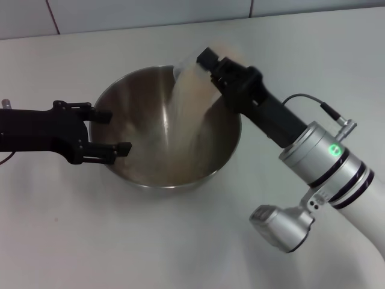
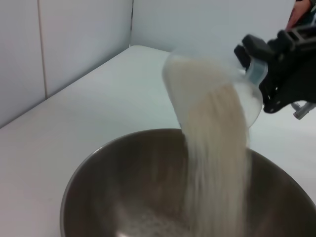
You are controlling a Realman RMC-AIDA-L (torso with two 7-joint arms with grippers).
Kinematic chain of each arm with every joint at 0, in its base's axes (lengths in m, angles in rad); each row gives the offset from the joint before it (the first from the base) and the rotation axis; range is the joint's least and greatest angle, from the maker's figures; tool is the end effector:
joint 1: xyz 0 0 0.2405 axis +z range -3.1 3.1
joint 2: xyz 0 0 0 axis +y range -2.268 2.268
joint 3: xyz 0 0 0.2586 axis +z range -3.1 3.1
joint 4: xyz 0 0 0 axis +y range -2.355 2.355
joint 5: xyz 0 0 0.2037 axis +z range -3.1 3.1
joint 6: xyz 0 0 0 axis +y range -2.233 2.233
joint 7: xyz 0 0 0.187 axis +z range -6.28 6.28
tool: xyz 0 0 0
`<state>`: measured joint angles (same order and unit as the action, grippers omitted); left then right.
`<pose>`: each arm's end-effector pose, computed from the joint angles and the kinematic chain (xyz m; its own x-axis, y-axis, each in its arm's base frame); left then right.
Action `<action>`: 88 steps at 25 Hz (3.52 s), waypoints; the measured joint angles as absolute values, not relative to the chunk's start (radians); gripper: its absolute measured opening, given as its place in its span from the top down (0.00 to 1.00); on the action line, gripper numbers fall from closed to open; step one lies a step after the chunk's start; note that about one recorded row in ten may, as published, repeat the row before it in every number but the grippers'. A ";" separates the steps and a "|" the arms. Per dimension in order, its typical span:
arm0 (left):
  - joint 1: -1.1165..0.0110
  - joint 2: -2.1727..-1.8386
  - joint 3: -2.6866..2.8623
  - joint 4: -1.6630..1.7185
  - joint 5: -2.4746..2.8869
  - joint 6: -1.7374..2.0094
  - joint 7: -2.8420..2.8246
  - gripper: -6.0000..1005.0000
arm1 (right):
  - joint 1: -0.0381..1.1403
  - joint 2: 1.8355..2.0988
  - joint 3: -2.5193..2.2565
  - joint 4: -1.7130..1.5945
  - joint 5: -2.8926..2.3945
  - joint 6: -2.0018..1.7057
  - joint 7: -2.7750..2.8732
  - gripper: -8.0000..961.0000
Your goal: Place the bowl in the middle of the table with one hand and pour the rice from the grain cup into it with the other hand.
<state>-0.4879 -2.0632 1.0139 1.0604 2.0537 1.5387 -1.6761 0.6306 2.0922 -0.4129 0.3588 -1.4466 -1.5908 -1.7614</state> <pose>-0.2154 0.3484 -0.0243 0.9282 0.2842 0.2399 0.3306 -0.9261 -0.1819 0.1814 0.3187 -0.0887 0.3323 0.5864 0.7387 0.6714 0.4030 -0.6219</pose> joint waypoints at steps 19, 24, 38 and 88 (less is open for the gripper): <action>-0.498 -2.064 1.016 1.060 2.056 1.543 -1.686 0.18 | 0.609 2.092 -0.201 0.448 -1.696 -1.392 -2.552 0.95; -0.499 -2.063 1.016 1.061 2.056 1.543 -1.686 0.18 | 0.550 2.092 -0.021 0.594 -1.702 -1.399 -2.189 0.94; -0.497 -2.063 1.015 1.066 2.055 1.545 -1.686 0.18 | 0.397 2.084 0.256 0.505 -1.703 -1.560 -0.571 0.92; -0.510 -2.065 1.040 1.059 2.056 1.545 -1.687 0.18 | 0.324 2.071 0.238 0.178 -1.876 -1.168 0.255 0.21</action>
<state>-0.5105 -2.0647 1.0400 1.0590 2.0555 1.5451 -1.6874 0.3242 2.0706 0.2375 0.1780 -1.8762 -1.1679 0.2555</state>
